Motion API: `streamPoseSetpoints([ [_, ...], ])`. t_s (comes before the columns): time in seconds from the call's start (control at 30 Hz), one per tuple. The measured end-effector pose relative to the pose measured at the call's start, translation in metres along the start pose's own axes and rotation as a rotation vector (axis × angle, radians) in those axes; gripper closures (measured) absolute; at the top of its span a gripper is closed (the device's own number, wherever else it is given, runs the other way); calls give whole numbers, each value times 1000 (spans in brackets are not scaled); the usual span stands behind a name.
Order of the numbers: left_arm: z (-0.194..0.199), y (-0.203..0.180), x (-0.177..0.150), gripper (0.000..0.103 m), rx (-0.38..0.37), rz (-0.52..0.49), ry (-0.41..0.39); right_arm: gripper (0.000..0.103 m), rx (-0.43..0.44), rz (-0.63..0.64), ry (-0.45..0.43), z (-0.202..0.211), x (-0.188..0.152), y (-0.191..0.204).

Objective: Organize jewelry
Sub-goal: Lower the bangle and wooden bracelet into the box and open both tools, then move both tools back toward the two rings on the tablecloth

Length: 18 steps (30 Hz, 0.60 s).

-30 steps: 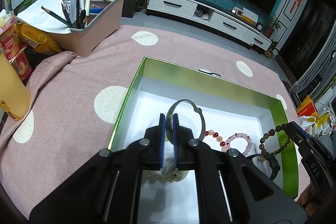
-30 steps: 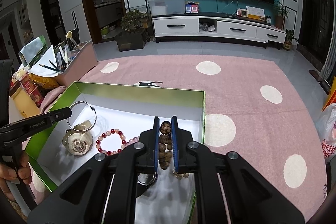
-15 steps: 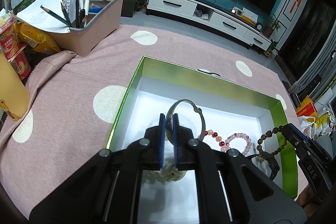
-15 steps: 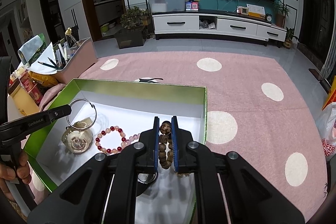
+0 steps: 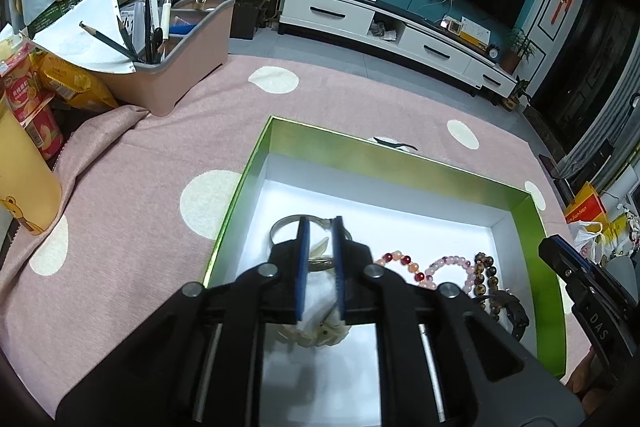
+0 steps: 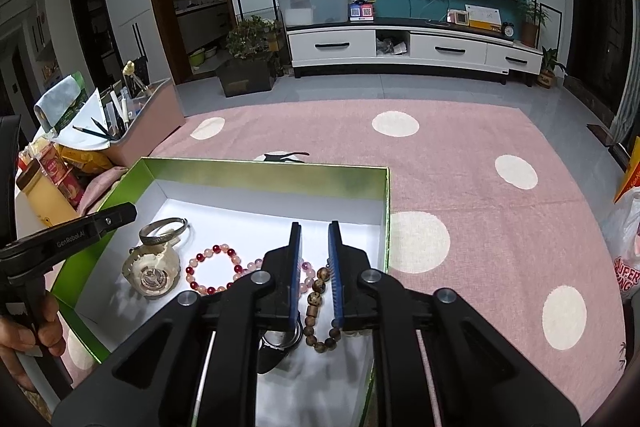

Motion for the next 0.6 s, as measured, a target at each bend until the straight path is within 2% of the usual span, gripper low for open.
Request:
streamPoseSetpoints([
  [0.03,1,-1,0,85,0,-1,-3,81,-2,-2,-4,1,1,0],
  [0.1,4,-2,1,68,-1,-5,-6,75,-3,-5,-12,5,2,0],
  [0.23,12,-4,3,54,5,-17,-19,67,-4,-2,-30,14,4,3],
  [0.3,19,-5,4,38,13,-22,-29,62,-2,0,-40,20,4,5],
  [0.33,22,-5,4,36,16,-26,-34,58,-1,1,-46,23,5,6],
  [0.4,30,-4,6,25,27,-34,-47,53,4,3,-58,30,4,9],
  [0.5,41,-5,7,18,33,-54,-58,49,15,19,-69,42,2,16],
  [0.6,54,-6,7,13,42,-77,-74,40,22,32,-84,54,-1,22],
])
Point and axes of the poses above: each gripper's, at about its wrist camera, not at the fingertips, and z roughly against the way its jaws point, y to its left, x to its top, the point moved 10 cm from there along -z, roughly the way its jaws point
